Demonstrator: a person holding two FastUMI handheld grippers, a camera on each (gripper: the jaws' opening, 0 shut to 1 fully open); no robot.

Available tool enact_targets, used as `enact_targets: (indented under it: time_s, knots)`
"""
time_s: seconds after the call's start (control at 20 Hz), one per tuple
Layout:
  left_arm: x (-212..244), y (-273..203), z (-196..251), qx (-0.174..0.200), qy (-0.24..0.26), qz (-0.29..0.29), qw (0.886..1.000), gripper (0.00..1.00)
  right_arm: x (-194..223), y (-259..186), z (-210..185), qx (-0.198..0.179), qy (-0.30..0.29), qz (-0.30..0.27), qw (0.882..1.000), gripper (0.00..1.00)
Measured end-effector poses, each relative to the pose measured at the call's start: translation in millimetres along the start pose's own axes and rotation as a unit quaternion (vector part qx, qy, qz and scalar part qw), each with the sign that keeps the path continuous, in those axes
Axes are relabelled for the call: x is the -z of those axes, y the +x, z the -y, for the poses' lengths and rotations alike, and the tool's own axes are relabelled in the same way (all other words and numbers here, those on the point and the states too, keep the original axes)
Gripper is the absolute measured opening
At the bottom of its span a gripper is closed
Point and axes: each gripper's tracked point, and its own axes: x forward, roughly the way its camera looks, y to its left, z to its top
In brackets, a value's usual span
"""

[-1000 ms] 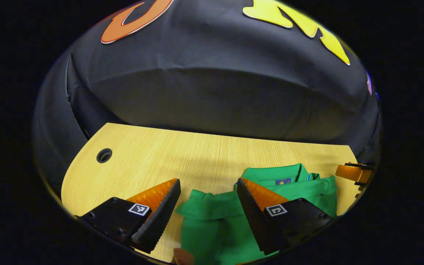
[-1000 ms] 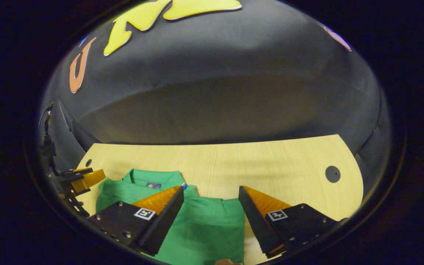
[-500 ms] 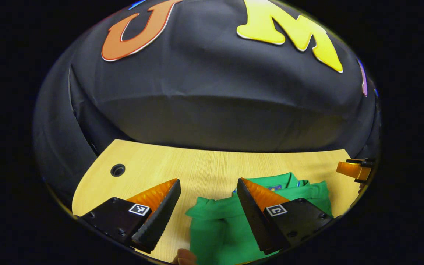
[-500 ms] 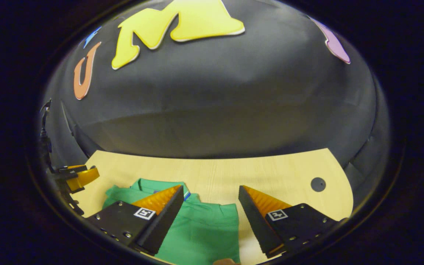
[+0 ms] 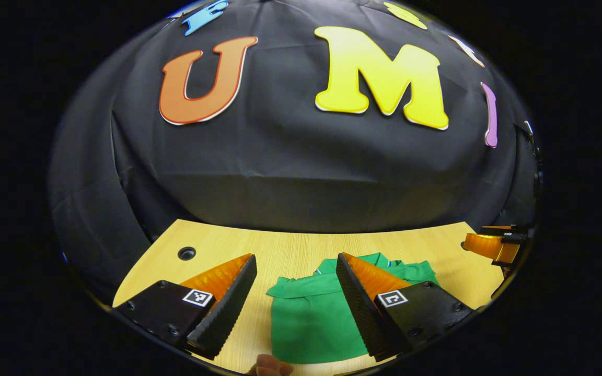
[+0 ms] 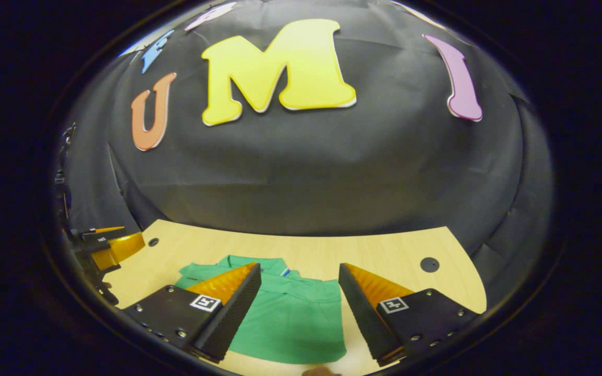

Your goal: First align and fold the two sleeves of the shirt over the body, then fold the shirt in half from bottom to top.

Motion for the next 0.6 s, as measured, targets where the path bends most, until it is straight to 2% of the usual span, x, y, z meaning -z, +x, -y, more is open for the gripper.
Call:
enact_targets:
  time_s: [0.35, 0.6]
  knots:
    - [6, -102, 14, 0.016, 0.011, 0.044, 0.999, 0.98, 8, -113, -20, 0.003, -0.028, 0.048, 0.998, 0.96]
    - [17, -162, 12, 0.027, 0.017, 0.074, 0.997, 0.98, 31, -183, -24, 0.012, -0.027, 0.070, 0.997, 0.94]
